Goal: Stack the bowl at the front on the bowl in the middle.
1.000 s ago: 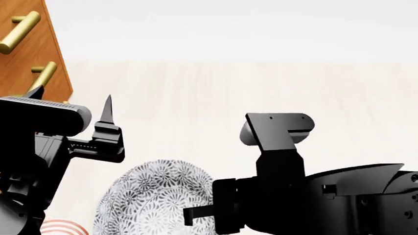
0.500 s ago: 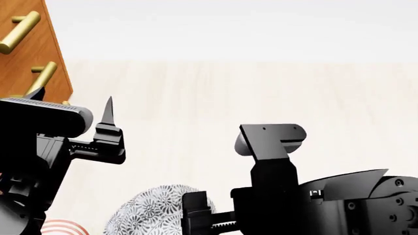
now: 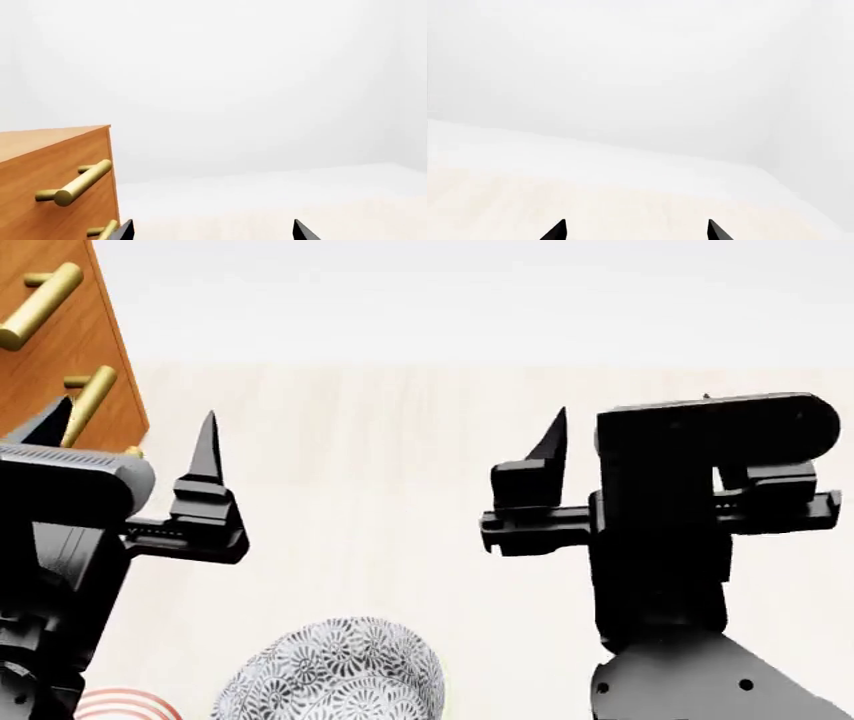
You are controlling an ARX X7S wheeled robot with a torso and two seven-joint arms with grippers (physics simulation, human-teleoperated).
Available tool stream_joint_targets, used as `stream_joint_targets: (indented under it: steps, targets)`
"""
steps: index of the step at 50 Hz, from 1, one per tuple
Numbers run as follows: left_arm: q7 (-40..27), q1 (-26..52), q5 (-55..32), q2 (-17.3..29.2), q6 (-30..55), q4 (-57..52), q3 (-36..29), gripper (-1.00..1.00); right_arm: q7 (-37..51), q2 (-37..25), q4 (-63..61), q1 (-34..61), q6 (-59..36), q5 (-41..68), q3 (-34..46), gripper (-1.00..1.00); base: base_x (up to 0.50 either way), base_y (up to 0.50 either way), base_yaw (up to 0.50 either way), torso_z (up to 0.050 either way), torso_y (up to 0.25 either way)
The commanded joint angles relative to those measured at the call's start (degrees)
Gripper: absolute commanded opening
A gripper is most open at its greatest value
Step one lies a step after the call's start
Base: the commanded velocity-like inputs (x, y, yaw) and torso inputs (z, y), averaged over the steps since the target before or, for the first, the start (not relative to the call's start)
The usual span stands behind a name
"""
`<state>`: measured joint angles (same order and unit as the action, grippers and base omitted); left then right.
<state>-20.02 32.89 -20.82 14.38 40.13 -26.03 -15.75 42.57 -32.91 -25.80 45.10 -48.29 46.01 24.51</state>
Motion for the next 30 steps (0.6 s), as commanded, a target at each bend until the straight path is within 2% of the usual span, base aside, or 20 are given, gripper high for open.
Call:
stream_joint_targets:
  steps: [1, 30]
  targets:
    - [-0.8, -2.5, 1.1, 0.1, -6.4, -4.3, 1.0, 1.00, 3.1, -3.1, -9.8, -5.8, 11.6, -17.8, 3.6, 1.00, 0.00, 0.00, 0.00, 0.000, 0.000]
    - [-2.1, -1.6, 2.0, 0.7, -6.7, -4.9, -0.4, 1.00, 3.6, -3.1, -9.4, -5.6, 11.4, -19.8, 5.0, 1.00, 0.00, 0.00, 0.00, 0.000, 0.000]
